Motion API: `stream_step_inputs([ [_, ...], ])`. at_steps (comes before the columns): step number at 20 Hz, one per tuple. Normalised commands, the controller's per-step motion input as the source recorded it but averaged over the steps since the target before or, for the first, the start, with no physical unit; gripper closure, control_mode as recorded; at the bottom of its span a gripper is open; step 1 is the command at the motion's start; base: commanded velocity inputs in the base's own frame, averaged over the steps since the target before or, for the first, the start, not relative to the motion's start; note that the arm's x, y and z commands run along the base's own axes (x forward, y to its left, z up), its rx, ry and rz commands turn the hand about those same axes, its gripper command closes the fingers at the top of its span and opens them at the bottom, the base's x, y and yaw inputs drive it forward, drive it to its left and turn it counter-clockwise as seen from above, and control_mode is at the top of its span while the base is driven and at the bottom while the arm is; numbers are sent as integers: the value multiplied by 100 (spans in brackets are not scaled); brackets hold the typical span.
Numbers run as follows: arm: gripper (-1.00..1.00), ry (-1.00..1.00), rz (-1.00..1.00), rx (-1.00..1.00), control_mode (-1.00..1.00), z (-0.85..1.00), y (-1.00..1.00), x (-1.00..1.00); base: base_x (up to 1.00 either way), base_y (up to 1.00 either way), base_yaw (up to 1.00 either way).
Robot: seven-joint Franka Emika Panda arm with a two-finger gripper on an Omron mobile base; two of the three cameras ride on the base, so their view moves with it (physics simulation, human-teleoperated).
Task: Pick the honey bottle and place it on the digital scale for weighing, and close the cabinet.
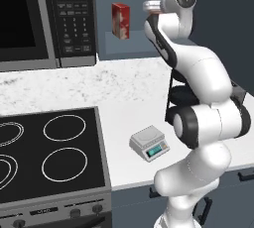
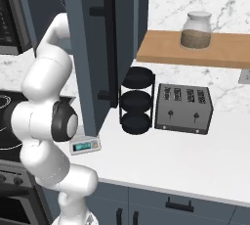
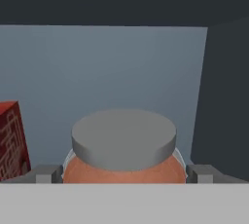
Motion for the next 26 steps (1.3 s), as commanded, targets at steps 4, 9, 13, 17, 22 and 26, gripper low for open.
stream_step_inputs([
  [4, 100, 0, 0, 0, -100, 0, 0, 18, 0, 0, 0],
  [9, 100, 0, 0, 0, -100, 0, 0, 11, 0, 0, 0],
  [13, 100, 0, 0, 0, -100, 0, 0, 0, 0, 0, 0],
  [17, 100, -13, 0, 0, -100, 0, -6, -46, 0, 0, 0],
  [22, 100, -24, 0, 0, -100, 0, 1, -93, 0, 0, 0],
  [26, 100, -29, 0, 0, -100, 0, 36, -100, 0, 0, 0],
])
